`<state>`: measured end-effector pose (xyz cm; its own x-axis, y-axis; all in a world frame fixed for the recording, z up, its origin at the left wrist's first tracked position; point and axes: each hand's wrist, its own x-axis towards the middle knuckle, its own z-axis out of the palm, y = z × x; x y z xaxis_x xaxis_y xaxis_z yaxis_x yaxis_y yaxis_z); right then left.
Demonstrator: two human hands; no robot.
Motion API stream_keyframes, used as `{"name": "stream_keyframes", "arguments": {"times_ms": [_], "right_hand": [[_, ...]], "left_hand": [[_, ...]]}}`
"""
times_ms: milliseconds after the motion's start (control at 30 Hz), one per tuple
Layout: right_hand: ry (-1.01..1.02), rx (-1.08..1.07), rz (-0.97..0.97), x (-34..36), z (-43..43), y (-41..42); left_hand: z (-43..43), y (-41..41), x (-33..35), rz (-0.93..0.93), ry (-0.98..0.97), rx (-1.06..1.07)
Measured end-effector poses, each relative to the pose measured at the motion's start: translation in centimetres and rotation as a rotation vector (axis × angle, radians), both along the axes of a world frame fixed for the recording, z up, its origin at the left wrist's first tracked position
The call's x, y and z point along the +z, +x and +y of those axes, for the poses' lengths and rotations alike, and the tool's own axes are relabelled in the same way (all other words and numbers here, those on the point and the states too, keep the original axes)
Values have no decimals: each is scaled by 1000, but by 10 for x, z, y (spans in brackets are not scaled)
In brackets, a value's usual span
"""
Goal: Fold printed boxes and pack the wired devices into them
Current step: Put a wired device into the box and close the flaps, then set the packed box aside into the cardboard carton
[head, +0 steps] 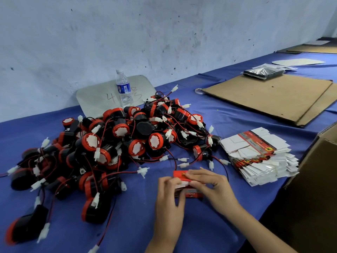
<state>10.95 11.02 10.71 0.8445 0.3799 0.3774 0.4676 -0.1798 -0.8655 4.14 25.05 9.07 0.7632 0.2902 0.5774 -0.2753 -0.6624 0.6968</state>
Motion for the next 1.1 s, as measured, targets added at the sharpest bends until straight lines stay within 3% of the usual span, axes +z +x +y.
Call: {"name": "stream_keyframes", "arguments": {"times_ms": [100,433,767,933,1100], "right_hand": [[-24,21,-27,-3,1,-1],[-116,94,-102,-3,-6,-2],[-264,289,-18,6,-20,2],[-349,316,-84,10,-21,3],[-563,338,-229,8,-29,6]], "left_hand": [[5,1,-1,-19,-136,14],[13,2,-2,-42,-19,33],[26,4,4,-8,-20,-43],[28,3,4,23,3,-40],[33,0,2,76,-1,-76]]}}
